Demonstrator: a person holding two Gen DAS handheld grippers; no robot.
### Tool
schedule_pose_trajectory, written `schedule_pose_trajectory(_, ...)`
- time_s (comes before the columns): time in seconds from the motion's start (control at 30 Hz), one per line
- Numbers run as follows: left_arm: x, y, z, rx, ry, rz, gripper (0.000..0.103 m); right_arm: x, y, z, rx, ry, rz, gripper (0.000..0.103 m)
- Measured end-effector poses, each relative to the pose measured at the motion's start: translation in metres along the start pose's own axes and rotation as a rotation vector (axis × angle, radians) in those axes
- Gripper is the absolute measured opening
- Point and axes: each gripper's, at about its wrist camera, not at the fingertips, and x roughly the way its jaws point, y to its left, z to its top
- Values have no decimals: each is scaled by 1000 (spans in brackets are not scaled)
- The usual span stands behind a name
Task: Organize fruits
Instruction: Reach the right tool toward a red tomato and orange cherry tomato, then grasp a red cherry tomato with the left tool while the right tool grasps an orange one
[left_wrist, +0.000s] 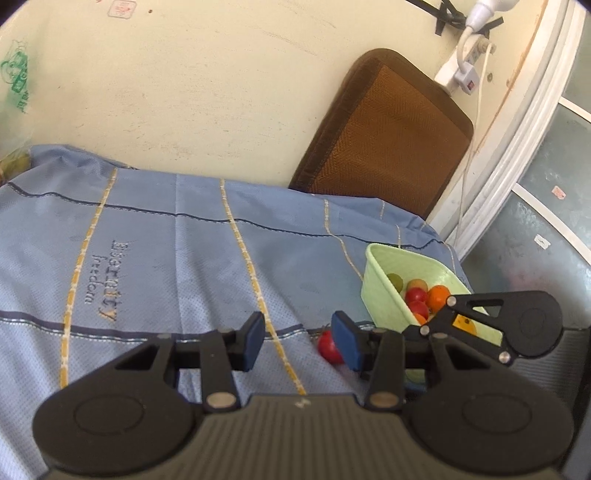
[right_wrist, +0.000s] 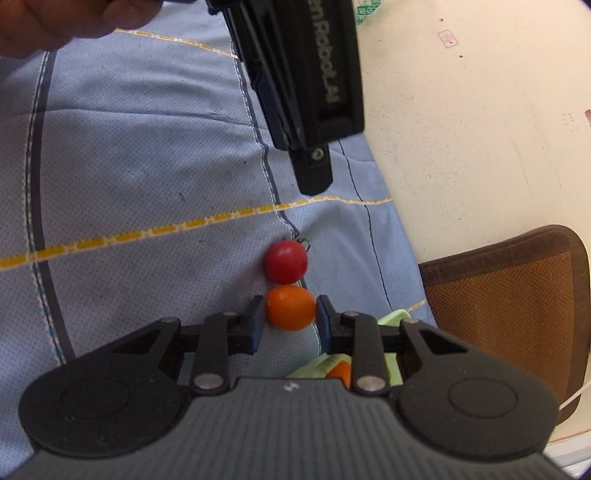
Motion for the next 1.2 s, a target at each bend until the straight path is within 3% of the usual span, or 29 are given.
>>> schedule_pose_trajectory(0.1, 7, -10, -1, 42, 11, -3, 41, -25, -11, -13, 185, -71, 26, 31)
schedule_pose_trajectory(0.27, 28, -35, -4, 152, 43, 30, 45, -63, -18, -57, 599, -205, 124, 31)
schedule_pose_trajectory(0.5, 60, -53, -13, 256, 88, 116, 45, -72, -2, -106, 1027, -299, 179, 31)
schedule_pose_trajectory(0.57, 61, -56, -18, 305, 77, 135, 38, -70, 1, -114, 1114, -311, 200, 31)
schedule_pose_trajectory(0.6, 60, -59, -21, 325, 75, 140, 29, -69, 2, -116, 1130, -309, 199, 31)
schedule_pose_trajectory(0.63, 58, -61, -23, 337, 73, 144, 29, -67, 5, -109, 1134, -304, 196, 31)
schedule_pose_trajectory(0.87, 4, -70, -47, 333, 27, 115, 28, -67, 14, -110, 1139, -321, 183, 31)
schedule_pose_trajectory(1.03, -39, -69, -80, 304, 43, 104, 29, -74, 28, -103, 1101, -326, 182, 32)
schedule_pose_trajectory(1.2, -57, -70, -104, 318, 42, 142, 29, -75, 35, -96, 1070, -331, 170, 33)
